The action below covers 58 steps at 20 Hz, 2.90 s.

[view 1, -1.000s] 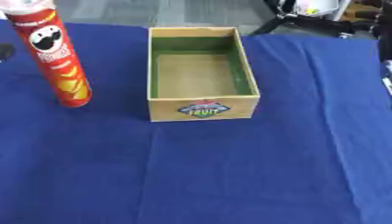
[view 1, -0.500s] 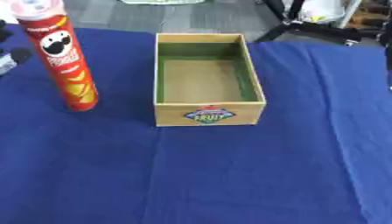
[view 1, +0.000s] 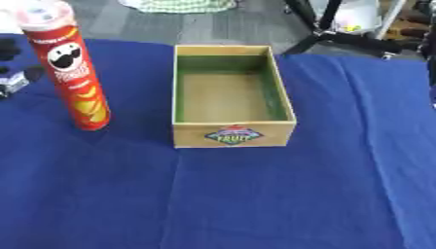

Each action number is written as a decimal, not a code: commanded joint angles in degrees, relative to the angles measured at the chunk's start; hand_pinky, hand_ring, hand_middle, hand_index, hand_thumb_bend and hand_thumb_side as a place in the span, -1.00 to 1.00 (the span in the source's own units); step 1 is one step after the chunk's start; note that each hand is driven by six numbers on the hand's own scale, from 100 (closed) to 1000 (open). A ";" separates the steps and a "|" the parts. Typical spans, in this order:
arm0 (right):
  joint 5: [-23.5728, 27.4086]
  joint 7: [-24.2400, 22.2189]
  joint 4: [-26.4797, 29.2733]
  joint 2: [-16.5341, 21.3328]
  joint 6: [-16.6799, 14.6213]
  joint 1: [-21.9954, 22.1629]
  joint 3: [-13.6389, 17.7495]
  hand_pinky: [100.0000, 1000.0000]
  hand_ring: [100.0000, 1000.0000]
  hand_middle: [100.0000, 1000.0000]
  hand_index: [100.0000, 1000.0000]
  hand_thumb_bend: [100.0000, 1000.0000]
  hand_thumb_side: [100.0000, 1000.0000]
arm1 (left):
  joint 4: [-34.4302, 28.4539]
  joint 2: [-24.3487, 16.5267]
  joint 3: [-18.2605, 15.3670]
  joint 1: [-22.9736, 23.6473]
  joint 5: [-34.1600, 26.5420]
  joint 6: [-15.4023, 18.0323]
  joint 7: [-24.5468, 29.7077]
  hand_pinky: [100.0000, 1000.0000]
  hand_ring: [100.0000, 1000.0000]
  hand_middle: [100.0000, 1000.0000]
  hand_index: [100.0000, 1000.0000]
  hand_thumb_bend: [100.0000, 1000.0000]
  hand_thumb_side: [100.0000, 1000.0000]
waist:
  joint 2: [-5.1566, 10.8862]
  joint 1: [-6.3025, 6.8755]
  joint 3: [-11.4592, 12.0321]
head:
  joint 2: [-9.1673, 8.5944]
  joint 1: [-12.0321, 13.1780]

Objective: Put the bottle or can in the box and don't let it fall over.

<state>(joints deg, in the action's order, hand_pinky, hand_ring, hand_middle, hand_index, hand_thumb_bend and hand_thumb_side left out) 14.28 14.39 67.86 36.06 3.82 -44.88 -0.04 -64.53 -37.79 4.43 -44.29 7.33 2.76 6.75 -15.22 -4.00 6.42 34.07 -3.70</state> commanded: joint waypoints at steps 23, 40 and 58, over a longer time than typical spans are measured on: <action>-0.57 -0.25 0.95 1.38 0.21 -2.19 0.09 0.53 0.56 0.62 0.83 -1.00 1.00 | 1.29 1.42 1.06 -4.89 3.03 -0.55 1.22 0.79 0.88 0.65 0.92 0.55 0.39 | -1.01 -0.33 -0.53 | -2.89 0.60; -0.44 -0.53 0.92 1.09 0.38 -2.52 -0.06 0.53 0.56 0.62 0.83 -1.00 1.00 | 2.17 3.15 1.08 -6.53 3.69 -0.73 -0.40 0.77 0.86 0.62 0.85 0.63 0.43 | -2.08 -0.74 -1.00 | -3.84 1.00; -0.42 -0.44 0.43 0.45 0.53 -2.55 0.02 0.54 0.56 0.61 0.83 -1.00 1.00 | 1.79 4.43 1.57 -7.02 1.47 -0.92 -0.74 0.76 0.84 0.58 0.71 0.56 0.37 | -1.96 -1.00 -1.22 | -4.31 1.27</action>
<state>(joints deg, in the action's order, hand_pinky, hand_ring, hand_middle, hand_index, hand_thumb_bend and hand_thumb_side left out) 13.89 13.88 67.78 35.24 4.32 -46.41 -0.41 -61.84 -32.63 6.14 -50.18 9.33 1.84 6.14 -18.42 -5.26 5.32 30.57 -2.58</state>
